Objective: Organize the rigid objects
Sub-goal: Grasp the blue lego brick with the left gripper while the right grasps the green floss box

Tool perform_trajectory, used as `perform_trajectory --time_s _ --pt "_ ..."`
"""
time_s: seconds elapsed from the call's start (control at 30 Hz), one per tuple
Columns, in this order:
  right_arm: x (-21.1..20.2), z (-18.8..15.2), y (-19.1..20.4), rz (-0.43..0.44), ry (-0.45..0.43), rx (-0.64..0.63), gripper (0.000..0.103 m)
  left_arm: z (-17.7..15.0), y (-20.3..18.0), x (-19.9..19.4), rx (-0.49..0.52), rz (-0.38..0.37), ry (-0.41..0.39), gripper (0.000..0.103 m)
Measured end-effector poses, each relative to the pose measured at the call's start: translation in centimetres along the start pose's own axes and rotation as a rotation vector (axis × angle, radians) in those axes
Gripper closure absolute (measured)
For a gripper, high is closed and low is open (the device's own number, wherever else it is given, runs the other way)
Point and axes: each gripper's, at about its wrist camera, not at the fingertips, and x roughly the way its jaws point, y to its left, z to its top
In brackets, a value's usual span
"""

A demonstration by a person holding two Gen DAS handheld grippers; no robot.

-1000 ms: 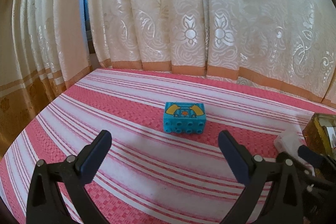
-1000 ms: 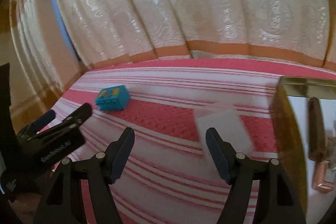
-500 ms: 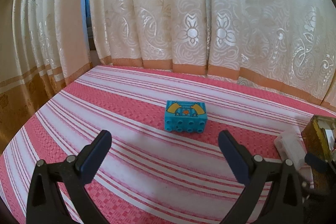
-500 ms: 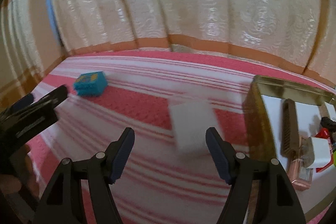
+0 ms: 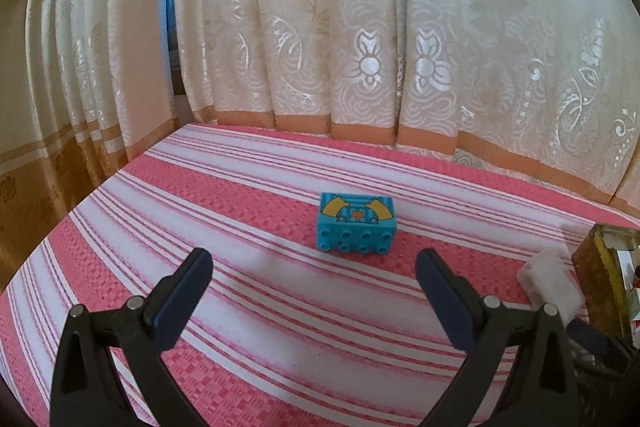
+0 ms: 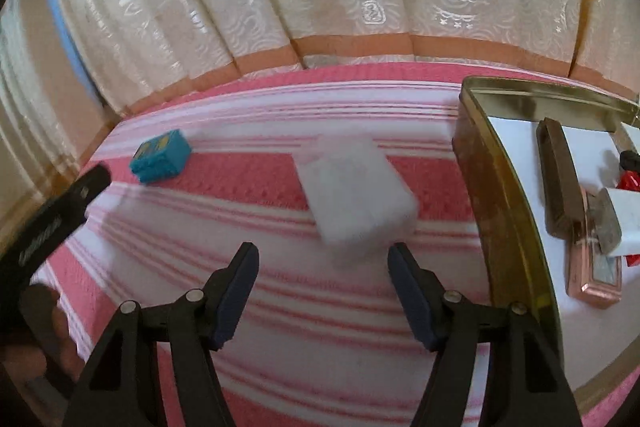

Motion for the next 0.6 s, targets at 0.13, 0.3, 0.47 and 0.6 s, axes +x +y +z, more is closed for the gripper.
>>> perform_trajectory --time_s 0.13,0.3,0.47,0.6 --pt "1.3 1.2 0.0 0.175 0.006 0.025 0.033 0.0 0.2 0.1 -0.011 0.005 0.005 0.0" --pt "-0.2 1.4 0.7 0.31 -0.056 0.0 0.033 0.1 0.4 0.1 -0.016 0.011 0.001 0.0" --pt "-0.8 1.6 0.6 0.026 -0.123 -0.03 0.033 0.2 0.7 0.4 -0.014 0.031 0.005 0.0" --pt "1.1 2.7 1.1 -0.041 -0.085 -0.015 0.033 0.5 1.5 0.7 -0.011 0.06 0.002 0.0"
